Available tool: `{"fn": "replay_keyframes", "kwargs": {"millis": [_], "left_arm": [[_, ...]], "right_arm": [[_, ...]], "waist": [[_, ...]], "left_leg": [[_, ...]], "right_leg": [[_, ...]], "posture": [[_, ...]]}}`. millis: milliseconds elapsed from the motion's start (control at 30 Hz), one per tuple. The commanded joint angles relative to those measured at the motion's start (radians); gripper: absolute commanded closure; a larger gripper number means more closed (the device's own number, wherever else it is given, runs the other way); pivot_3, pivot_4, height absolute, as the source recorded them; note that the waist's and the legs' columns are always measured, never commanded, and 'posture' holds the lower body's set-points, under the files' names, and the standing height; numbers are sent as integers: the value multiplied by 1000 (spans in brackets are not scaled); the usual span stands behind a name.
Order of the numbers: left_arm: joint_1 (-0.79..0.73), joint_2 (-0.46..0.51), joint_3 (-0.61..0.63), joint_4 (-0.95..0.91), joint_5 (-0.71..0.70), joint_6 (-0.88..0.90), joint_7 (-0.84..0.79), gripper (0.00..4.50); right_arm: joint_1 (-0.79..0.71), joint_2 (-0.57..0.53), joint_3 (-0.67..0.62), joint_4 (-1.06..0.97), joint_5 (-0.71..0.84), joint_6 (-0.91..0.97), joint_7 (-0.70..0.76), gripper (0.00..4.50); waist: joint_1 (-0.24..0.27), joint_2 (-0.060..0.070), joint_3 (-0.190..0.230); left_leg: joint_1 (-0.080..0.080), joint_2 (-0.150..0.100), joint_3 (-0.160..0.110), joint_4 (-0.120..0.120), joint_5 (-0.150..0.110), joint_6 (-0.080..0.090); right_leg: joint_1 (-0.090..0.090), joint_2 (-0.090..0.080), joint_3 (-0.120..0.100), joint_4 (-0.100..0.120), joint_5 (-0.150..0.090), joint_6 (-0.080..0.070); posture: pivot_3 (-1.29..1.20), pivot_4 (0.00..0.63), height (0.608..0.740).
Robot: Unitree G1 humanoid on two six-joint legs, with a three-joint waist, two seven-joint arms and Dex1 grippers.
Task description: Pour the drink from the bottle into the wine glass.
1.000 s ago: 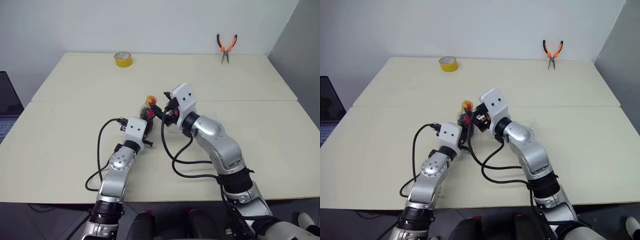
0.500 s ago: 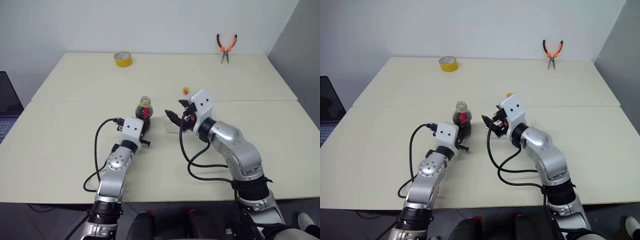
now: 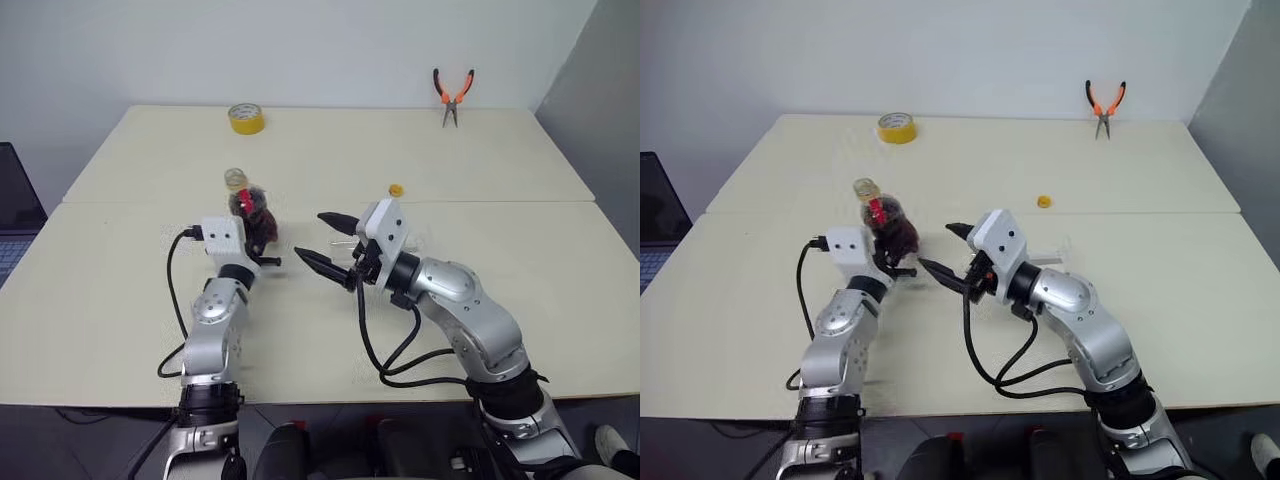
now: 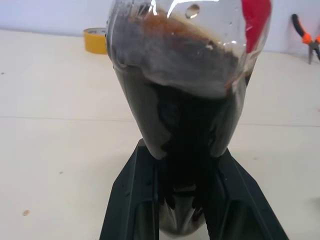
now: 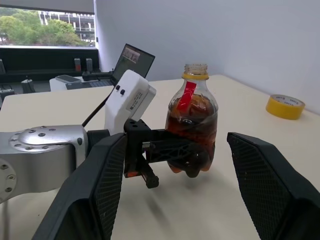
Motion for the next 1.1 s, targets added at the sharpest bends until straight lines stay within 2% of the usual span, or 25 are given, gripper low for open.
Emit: {"fn": "replay_keyframes", "kwargs": {"millis": [33, 300, 867, 1100], "left_arm": [[-39, 39, 29, 35, -5, -46, 4, 3782], [-98, 110, 82, 201, 2, -139, 29, 3809], [-224, 155, 77, 450, 16, -261, 27, 3810], [-186, 154, 69, 414, -1, -279, -14, 1495]], "right_arm": [[-6, -1, -11, 7, -3, -28, 2, 1093], [2, -39, -24, 34, -18, -41, -1, 1093], [1, -46, -29, 29, -30, -24, -18, 1093], [13, -46, -28, 10, -15, -16, -8, 1093]], "waist": [[1, 0, 0], [2, 0, 0], [4, -1, 0], [4, -1, 0]], "left_leg": [[0, 0, 0, 0, 0, 0], [0, 0, 0, 0, 0, 0], [0, 0, 0, 1, 0, 0], [0, 0, 0, 1, 0, 0]], "right_leg": [[0, 0, 0, 0, 0, 0], [0, 0, 0, 0, 0, 0], [0, 0, 0, 0, 0, 0], [0, 0, 0, 0, 0, 0]], "posture": [[0, 150, 740], [0, 150, 740], [0, 150, 740], [0, 150, 740]]}}
